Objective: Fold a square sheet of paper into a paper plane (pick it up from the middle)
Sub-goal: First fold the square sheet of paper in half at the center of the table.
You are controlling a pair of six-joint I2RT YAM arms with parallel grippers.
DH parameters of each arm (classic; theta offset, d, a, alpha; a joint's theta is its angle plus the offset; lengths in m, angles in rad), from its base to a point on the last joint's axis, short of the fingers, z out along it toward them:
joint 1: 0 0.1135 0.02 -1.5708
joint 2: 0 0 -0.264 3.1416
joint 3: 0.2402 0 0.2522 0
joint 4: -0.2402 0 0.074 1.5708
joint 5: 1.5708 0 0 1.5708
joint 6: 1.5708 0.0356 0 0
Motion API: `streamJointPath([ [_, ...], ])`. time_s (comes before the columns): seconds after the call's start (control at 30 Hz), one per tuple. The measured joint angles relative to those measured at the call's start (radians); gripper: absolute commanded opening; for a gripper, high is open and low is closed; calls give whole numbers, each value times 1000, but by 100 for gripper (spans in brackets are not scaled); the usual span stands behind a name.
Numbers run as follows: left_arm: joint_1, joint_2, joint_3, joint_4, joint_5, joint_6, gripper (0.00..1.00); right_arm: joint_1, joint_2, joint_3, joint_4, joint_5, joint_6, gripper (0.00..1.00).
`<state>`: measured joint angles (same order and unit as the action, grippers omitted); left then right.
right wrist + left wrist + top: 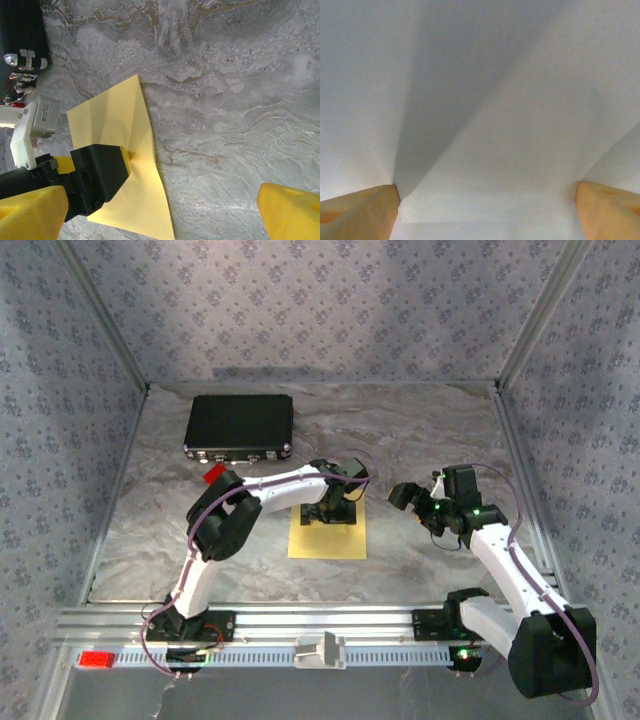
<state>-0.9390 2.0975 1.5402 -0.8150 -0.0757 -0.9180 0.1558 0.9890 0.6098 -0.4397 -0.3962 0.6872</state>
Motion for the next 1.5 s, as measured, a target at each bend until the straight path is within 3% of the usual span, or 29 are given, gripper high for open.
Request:
streamJointPath([
  [0.37,0,1,0,-3,0,0,87,0,-8,0,-6,15,0,99],
  [0.5,0,0,0,-2,0,5,81,0,-9,0,-7,18,1,99],
  [0.77,-17,-12,-12,24,-26,53,58,0,-14,0,-38,63,15,99],
  [1.17,-15,-181,-181,176,-39,87,43,0,-19,19,-81,124,46,99],
  [1.33,27,-316,-325,348,50,89,41,-2,-26,31,-105,160,70,99],
  [1.5,113,-402,-486,590,236,51,41,-8,-60,31,-109,201,95,99],
])
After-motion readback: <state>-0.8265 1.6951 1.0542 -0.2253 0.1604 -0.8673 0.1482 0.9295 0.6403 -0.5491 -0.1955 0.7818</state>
